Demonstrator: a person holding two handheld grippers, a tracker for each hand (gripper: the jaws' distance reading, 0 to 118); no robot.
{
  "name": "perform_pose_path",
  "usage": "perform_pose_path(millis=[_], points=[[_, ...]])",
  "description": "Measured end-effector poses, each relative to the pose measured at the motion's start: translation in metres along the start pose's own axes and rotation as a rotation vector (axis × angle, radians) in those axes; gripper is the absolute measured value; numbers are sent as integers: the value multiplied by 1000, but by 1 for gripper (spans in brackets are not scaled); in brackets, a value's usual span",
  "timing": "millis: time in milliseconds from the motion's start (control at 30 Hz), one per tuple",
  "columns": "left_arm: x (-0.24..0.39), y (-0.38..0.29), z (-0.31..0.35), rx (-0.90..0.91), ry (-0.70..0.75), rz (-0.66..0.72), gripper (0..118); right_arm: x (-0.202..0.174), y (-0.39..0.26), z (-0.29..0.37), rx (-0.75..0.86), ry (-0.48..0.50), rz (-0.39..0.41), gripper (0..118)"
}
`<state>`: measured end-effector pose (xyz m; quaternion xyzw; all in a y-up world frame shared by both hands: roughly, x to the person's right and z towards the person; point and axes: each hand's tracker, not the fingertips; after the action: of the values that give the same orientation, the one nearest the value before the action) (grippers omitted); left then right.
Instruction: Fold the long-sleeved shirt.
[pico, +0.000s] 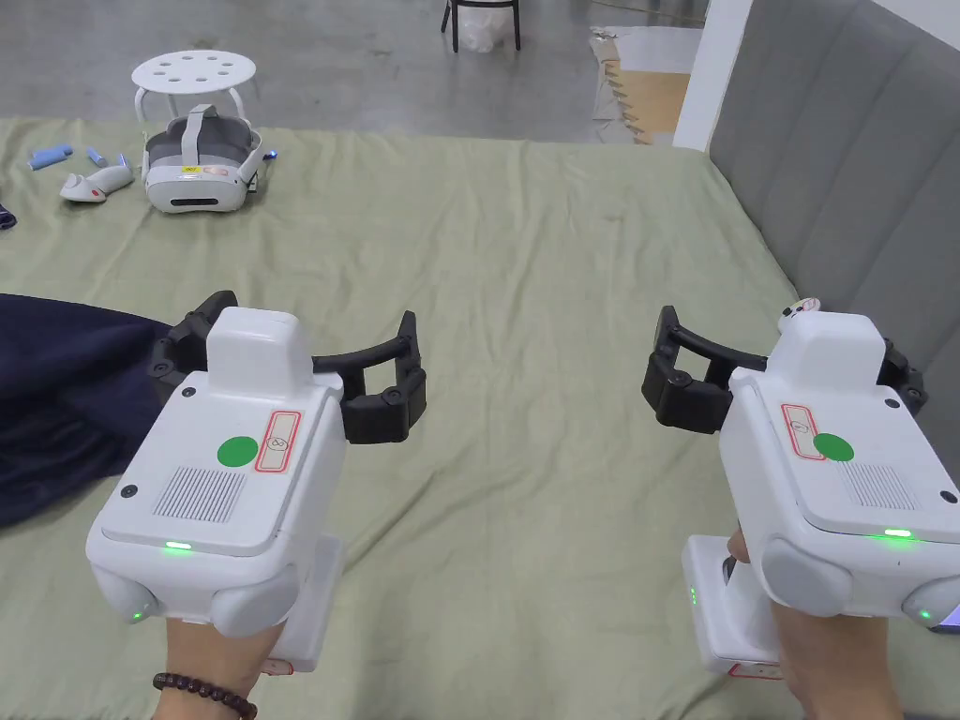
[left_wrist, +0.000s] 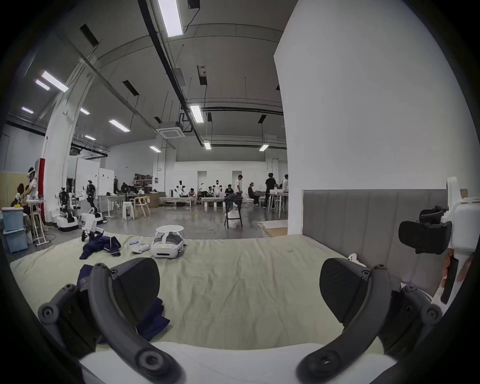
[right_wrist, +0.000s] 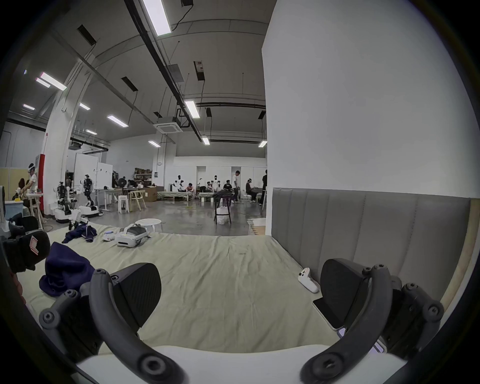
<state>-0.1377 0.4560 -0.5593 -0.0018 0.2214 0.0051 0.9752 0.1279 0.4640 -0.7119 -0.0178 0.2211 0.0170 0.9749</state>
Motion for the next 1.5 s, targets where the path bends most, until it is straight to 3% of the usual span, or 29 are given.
perform_pose_path(millis=[267, 300, 333, 367, 400, 500, 633, 733, 1067, 1300, 1400, 1433, 1467, 1500], points=[[-1, -2, 1, 2, 18, -9, 107, 0, 2, 1, -13, 12, -20, 116], [-2, -2, 2, 1, 15, -14, 92, -1, 2, 1, -14, 8, -19, 104], [-1, -2, 1, -6, 26, -35, 39, -2, 2, 0, -17, -16, 2, 62], [0, -3, -2, -28, 73, -80, 9, -4, 2, -2, -35, -66, 36, 15], [-1, -6, -4, -50, 109, -117, 9, -6, 1, -4, -51, -83, 55, 2], [-6, -8, 0, -28, 67, -39, 7, -5, -2, -6, -73, -3, -15, 3], [-19, -1, 2, -18, 109, -57, 7, -23, 2, -7, -58, -11, -3, 2], [-46, 4, 13, 14, 191, -55, 7, -59, 7, -13, -47, 69, -28, 2], [-167, 11, 102, -14, 601, -83, 7, -234, 13, -9, -37, 548, -46, 0], [-191, 7, 110, -55, 632, -59, 7, -282, 10, -3, -53, 639, -32, 0], [-197, 0, 92, -167, 589, -12, 7, -287, 9, -5, -60, 654, -18, 0], [-203, -2, 82, -198, 570, 13, 12, -290, 6, -11, -67, 661, -14, 0], [-212, -4, 70, -228, 557, 54, 27, -292, 4, -12, -74, 671, -11, 0], [-220, -6, 60, -262, 551, 93, 53, -292, 2, -14, -80, 680, -9, 0]])
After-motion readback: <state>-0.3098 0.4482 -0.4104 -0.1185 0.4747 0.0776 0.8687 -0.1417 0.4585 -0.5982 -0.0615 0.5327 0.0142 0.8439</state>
